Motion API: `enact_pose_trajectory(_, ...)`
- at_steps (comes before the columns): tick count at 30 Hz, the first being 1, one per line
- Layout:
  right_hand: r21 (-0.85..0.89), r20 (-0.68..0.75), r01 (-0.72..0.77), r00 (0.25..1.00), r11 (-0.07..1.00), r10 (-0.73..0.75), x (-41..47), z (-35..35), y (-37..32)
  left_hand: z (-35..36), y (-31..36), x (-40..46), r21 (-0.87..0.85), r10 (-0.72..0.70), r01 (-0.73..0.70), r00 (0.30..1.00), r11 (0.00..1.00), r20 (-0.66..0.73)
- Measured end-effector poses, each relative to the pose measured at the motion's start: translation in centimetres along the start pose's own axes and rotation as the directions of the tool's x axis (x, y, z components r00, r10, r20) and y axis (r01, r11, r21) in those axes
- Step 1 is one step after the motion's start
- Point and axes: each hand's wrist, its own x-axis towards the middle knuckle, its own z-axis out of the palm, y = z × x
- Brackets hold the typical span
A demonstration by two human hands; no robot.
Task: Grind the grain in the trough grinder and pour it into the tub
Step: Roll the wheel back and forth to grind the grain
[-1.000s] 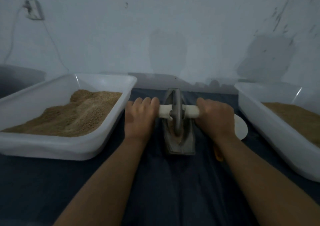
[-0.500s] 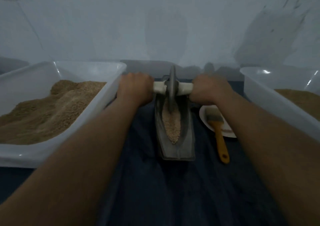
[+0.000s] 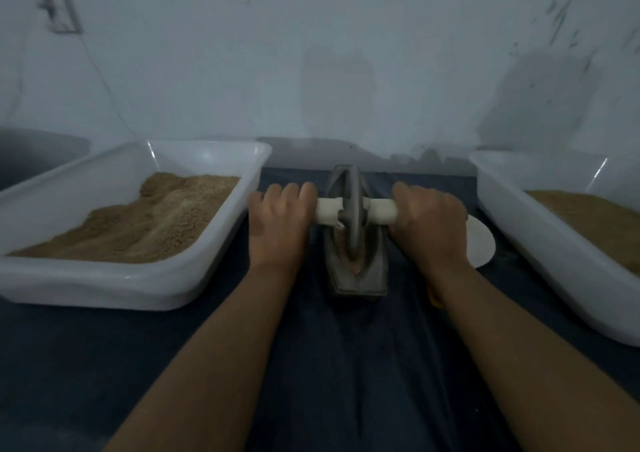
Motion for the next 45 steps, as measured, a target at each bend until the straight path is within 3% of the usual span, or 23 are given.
enact_pose_trajectory(8,0.004,-0.064,0.016,0.998,1.000,-0.016,0.0,-0.7,-0.4,0.1,-0.5,-0.4,-0.015,0.013,-0.013,1.000,1.000,-0.007)
enact_pose_trajectory(15,-0.026,0.293,-0.077,0.953,0.997,0.082,2.9,3.6,1.5,4.3,-0.3,4.6,0.035,0.023,-0.025,0.997,0.999,0.068)
enact_pose_trajectory(19,0.020,0.576,-0.076,0.816,0.997,0.051,6.3,4.4,2.2,5.9,-0.9,6.7,0.035,0.058,-0.062,0.994,0.997,0.096)
enact_pose_trajectory(21,0.039,0.638,-0.111,0.768,0.993,0.061,6.9,4.3,2.4,5.8,-0.9,7.3,0.027,0.075,-0.079,0.990,0.997,0.122)
enact_pose_trajectory(24,-0.002,0.543,-0.102,0.835,0.995,0.086,5.8,3.6,1.9,4.9,-0.6,6.2,0.004,0.033,-0.033,0.994,0.999,0.107)
enact_pose_trajectory(27,-0.081,0.280,-0.030,0.959,0.996,0.052,3.2,2.5,0.6,4.0,-0.6,3.4,-0.011,-0.022,0.022,0.997,1.000,0.070)
enact_pose_trajectory(30,-0.043,0.081,-0.024,0.996,0.999,0.028,0.9,0.8,-0.1,2.3,-0.6,1.4,0.000,-0.018,0.018,0.999,1.000,0.034)
enact_pose_trajectory(33,-0.041,0.066,-0.007,0.998,0.999,0.010,-0.2,-0.5,-0.2,0.3,-0.2,0.4,-0.010,0.011,-0.011,1.000,1.000,-0.017)
enact_pose_trajectory(41,-0.069,0.002,0.051,0.999,0.996,-0.051,0.7,0.3,0.2,1.5,-0.6,0.5,-0.007,-0.023,0.023,0.998,1.000,0.065)
enact_pose_trajectory(45,-0.038,0.135,0.071,0.989,0.997,-0.066,2.3,3.1,1.5,3.9,-0.6,3.2,-0.017,-0.021,0.023,0.996,1.000,0.081)
